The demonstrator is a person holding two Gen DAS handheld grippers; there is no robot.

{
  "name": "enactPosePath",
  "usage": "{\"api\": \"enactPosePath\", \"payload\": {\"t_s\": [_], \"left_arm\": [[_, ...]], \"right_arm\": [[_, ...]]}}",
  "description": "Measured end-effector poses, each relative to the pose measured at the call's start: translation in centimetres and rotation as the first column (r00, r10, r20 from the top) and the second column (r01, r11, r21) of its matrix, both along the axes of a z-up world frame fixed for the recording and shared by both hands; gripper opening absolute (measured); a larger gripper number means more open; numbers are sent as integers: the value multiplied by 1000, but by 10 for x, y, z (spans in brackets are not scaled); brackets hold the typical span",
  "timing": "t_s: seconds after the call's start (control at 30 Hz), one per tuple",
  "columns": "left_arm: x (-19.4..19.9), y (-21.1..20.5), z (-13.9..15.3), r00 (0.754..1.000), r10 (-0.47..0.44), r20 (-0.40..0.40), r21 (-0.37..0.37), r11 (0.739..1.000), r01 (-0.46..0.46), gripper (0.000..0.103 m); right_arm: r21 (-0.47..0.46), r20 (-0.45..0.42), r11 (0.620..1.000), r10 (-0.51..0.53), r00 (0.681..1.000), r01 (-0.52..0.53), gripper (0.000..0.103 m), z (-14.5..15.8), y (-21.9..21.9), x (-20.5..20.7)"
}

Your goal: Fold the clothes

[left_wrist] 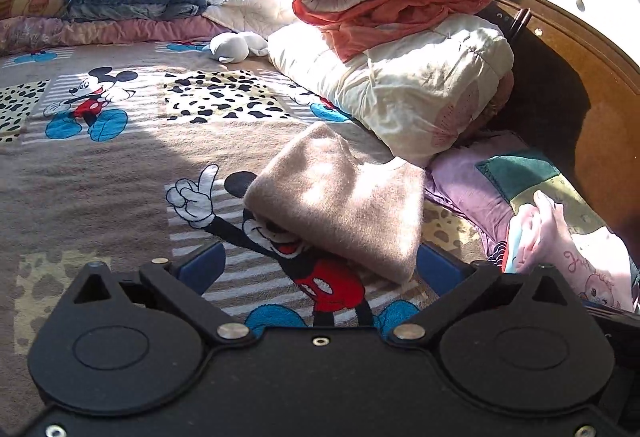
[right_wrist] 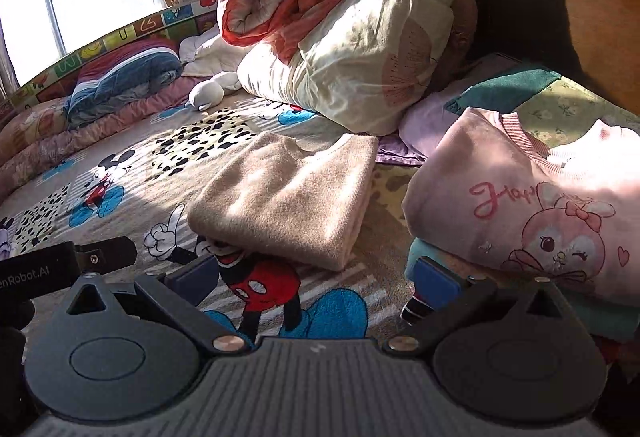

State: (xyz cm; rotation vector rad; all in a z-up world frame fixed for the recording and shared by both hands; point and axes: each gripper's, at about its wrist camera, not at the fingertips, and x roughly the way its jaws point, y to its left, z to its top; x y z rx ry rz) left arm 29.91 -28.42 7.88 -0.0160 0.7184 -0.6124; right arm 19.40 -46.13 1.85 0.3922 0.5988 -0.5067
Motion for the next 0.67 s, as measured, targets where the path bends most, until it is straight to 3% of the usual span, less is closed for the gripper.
{"api": "enactPosePath", "payload": {"t_s": [0.13, 0.3, 0.67], "left_arm": [[-11, -6, 6, 999, -7, 53, 89, 996, 2, 103], [-21, -6, 8, 997, -20, 76, 127, 992, 10, 103], [-31, 1, 10, 998, -9, 59, 134, 991, 1, 103]], "right_arm": [[4, -14, 1000, 1, 1000, -1, 103, 0, 3, 2], [9, -13, 1000, 14, 1000, -14, 103, 3, 6, 1], [13, -42, 1000, 26, 999, -26, 103, 6, 13, -3]]}}
